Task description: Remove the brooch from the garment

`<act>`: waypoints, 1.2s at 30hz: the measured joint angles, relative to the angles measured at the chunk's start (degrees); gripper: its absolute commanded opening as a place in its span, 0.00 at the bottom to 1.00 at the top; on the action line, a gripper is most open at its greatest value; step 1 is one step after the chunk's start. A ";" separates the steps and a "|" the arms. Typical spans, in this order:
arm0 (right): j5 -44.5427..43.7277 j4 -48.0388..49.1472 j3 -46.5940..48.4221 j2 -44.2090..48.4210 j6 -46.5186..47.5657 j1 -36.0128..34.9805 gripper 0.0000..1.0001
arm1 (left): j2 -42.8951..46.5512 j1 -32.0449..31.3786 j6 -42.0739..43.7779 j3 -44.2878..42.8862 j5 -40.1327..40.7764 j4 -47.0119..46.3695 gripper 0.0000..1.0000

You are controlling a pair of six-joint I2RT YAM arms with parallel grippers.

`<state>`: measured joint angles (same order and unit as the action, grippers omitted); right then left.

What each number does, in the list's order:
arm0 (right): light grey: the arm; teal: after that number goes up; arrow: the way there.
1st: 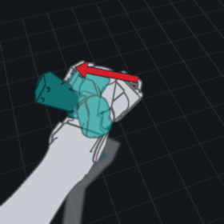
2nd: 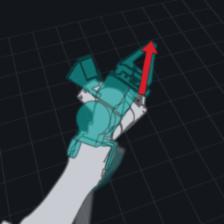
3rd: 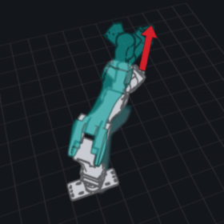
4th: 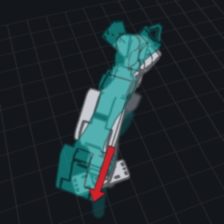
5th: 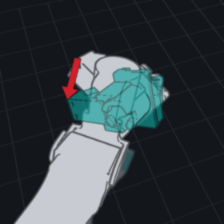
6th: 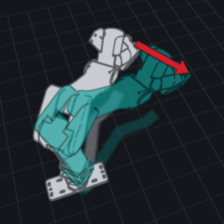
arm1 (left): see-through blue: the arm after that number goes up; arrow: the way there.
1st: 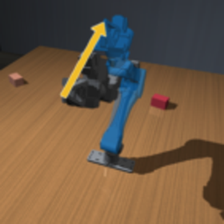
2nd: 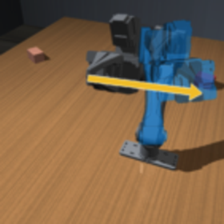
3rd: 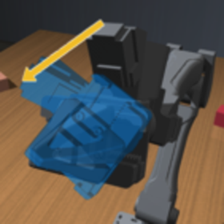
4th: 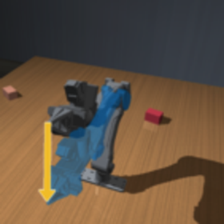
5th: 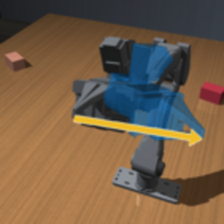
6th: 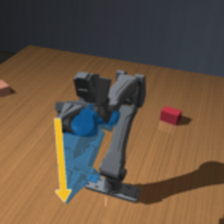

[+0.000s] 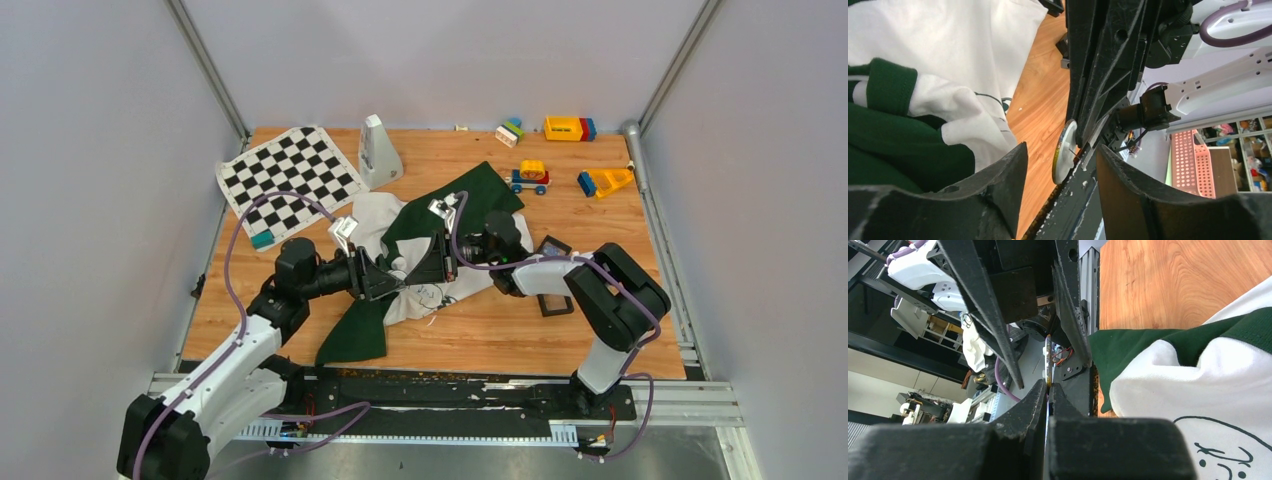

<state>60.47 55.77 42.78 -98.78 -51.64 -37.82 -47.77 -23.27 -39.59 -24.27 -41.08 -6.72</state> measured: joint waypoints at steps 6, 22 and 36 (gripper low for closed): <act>0.15 0.72 0.02 -0.46 -0.57 -0.02 0.00 | 2.60 0.00 -0.76 0.00 0.63 -1.27 0.55; 0.76 1.79 0.02 -0.48 -1.16 -0.02 0.00 | 1.84 0.00 -2.29 0.09 0.87 -4.02 0.49; 1.14 2.89 0.02 -0.76 -2.40 -0.02 0.00 | 2.47 0.00 -2.56 0.83 0.68 -4.02 0.55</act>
<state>61.60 58.65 42.81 -99.55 -54.04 -37.85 -45.30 -23.27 -42.15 -23.44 -40.40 -10.74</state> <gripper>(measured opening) 0.024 0.522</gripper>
